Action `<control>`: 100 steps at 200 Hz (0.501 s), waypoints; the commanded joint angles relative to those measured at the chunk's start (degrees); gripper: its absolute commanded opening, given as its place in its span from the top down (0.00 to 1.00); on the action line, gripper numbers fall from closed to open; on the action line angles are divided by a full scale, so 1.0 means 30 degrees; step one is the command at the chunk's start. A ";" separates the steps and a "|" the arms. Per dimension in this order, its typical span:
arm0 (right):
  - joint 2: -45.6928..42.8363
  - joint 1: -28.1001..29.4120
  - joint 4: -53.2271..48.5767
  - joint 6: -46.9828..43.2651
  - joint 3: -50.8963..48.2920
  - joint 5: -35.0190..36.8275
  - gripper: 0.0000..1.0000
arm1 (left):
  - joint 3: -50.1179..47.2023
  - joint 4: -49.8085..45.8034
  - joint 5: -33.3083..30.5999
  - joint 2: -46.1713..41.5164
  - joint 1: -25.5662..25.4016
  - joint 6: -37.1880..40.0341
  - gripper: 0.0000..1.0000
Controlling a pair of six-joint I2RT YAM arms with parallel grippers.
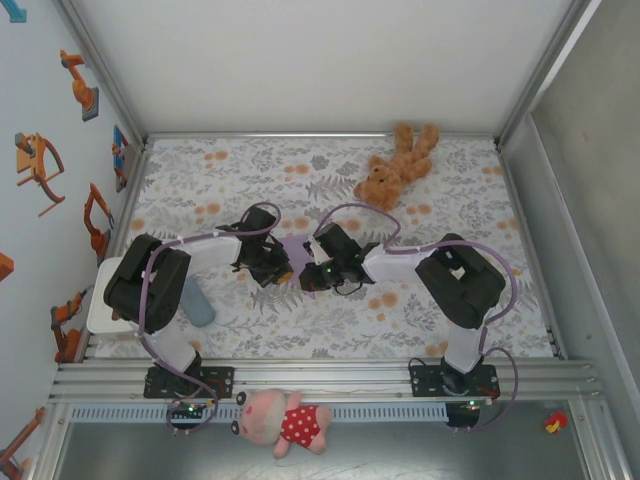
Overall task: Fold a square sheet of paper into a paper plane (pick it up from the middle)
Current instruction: Third fold the triangle at the center of the table.
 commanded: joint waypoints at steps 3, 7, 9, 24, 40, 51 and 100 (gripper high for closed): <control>0.0158 0.0070 -0.0425 -0.0529 0.0635 0.0154 0.96 | -0.0207 -0.1099 -0.0796 0.0914 -0.0001 -0.0202 0.91; 0.0057 0.0092 -0.0407 -0.0562 0.0588 0.0084 0.96 | -0.0185 -0.1105 -0.0790 0.0934 0.0007 -0.0187 0.91; 0.0007 0.0085 -0.0390 -0.0585 0.0579 0.0062 0.96 | -0.0179 -0.1099 -0.0785 0.0944 0.0006 -0.0185 0.91; -0.0414 0.0238 -0.0466 -0.0794 0.0544 0.0278 0.96 | -0.0148 -0.1142 -0.0796 0.1005 0.0021 -0.0172 0.91; -0.0716 0.0350 -0.0988 -0.0971 0.0612 0.0697 0.96 | -0.0119 -0.1141 -0.0809 0.1031 0.0006 -0.0148 0.91; -0.0751 0.0444 -0.1240 -0.1087 0.0715 0.0784 0.96 | -0.0093 -0.1134 -0.0803 0.1046 0.0020 -0.0143 0.91; -0.0243 0.0818 -0.1766 -0.1027 0.1013 0.1193 0.96 | -0.0119 -0.1167 -0.0817 0.1036 0.0027 -0.0097 0.91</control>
